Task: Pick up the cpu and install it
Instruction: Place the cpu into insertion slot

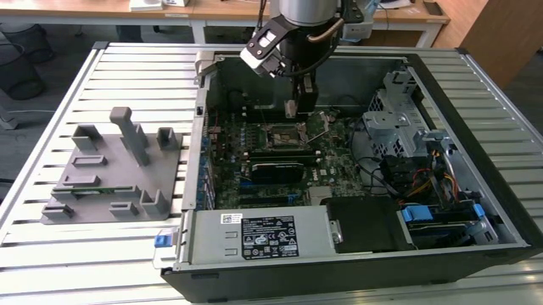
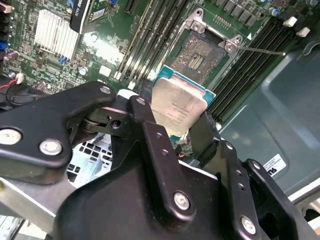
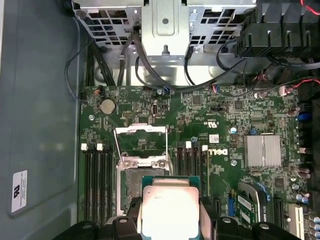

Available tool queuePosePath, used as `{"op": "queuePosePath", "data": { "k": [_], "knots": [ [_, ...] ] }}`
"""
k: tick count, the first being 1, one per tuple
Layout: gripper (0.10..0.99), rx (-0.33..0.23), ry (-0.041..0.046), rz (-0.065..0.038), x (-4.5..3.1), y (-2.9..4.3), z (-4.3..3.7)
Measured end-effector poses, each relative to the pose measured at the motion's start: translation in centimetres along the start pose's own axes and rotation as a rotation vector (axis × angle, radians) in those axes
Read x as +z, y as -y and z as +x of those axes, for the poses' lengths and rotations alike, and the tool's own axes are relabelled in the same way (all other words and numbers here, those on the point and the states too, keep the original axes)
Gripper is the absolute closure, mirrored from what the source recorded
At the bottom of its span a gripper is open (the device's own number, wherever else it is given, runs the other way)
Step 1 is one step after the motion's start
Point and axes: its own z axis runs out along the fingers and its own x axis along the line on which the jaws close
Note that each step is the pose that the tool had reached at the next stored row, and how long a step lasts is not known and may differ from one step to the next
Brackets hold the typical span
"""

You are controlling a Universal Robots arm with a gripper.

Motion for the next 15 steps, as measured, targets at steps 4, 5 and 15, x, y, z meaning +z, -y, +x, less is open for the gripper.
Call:
{"op": "queuePosePath", "data": {
  "k": [4,5,15],
  "knots": [
    [0.545,-0.007,-0.0001,0.0,0.63,0.25,0.26],
    [0.545,-0.007,-0.0004,0.0,0.82,0.27,0.44],
    [0.545,-0.045,-0.0049,-0.001,2.61,0.54,1.53]
  ]
}}
